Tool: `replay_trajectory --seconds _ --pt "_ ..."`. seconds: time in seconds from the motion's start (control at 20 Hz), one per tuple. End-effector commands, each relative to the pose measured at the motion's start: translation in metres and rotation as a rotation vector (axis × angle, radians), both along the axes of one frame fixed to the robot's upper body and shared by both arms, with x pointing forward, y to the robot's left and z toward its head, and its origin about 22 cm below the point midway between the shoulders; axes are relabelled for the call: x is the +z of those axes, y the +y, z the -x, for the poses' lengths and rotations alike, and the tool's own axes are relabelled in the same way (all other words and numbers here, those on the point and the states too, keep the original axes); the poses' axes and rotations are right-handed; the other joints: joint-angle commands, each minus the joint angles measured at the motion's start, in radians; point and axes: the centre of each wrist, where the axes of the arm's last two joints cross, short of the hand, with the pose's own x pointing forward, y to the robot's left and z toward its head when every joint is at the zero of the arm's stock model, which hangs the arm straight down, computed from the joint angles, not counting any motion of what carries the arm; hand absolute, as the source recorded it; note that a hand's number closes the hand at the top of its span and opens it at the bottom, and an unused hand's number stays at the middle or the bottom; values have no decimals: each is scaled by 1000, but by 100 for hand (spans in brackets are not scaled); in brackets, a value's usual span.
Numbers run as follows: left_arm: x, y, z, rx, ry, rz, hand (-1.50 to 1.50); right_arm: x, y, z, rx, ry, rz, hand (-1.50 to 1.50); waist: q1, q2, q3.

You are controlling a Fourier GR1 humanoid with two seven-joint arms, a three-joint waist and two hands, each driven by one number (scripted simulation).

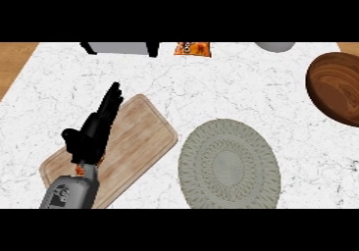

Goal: Pick the cupcake from the placemat and place it in the bowl

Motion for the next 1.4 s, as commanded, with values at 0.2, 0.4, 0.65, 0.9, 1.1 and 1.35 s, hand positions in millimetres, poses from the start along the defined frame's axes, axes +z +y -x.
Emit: replay_trajectory --seconds 0.2,0.4,0.65,0.9,1.1,1.35 --pt "21 1 -9 -10 -22 14 0 -37 -4 -12 -31 203 -5 150 17 9 2" --pt "10 -11 -9 -25 -26 1 0 -55 -3 -10 61 323 12 -150 16 14 3" --pt "8 2 -3 -11 0 2 0 -58 -12 -4 161 304 -127 -150 14 11 5" --pt "5 6 1 2 -7 1 0 -41 -9 -14 166 189 -349 -150 6 4 5" --pt "3 16 -1 -10 -31 -11 0 -30 -17 -12 145 207 -447 -150 3 9 4" --pt "6 3 -1 -16 -14 6 0 -13 -41 1 103 292 -511 -150 6 11 6"
